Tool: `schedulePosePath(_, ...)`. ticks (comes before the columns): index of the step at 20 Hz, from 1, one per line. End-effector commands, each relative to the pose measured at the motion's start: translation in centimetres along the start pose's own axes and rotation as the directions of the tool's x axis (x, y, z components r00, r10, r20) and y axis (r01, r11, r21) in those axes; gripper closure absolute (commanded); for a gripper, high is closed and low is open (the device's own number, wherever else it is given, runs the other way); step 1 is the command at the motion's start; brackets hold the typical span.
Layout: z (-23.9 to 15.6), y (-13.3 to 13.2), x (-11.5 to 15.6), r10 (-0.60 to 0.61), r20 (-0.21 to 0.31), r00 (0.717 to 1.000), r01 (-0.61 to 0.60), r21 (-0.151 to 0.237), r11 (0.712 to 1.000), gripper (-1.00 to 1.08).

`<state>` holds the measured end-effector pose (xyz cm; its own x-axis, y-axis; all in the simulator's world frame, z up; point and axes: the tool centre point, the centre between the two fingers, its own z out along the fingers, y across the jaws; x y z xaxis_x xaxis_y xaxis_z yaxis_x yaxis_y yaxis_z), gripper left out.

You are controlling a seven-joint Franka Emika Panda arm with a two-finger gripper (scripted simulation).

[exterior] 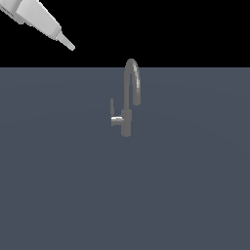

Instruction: Turn on the faucet by rotating a designated handle.

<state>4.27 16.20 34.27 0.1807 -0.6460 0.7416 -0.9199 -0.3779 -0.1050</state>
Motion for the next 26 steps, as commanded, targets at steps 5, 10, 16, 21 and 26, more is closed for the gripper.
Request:
schedulePosePath(5,10.3,-0.1,-3.1,0.091,0.001,0.996,-0.09,-0.096,0.991,1.08)
schedulePosePath(10,16.1,0.8,-4.7,0.144,0.001,0.99,-0.142,-0.152,0.978,1.08)
schedulePosePath(16,20.1,1.8,-5.7,0.182,0.001,0.983,-0.179,-0.192,0.965,1.08)
schedulePosePath(21,20.8,2.0,-5.9,0.19,0.001,0.982,-0.186,-0.2,0.962,1.08)
schedulePosePath(26,20.6,2.6,-5.8,0.189,0.001,0.982,-0.185,-0.2,0.962,1.08)
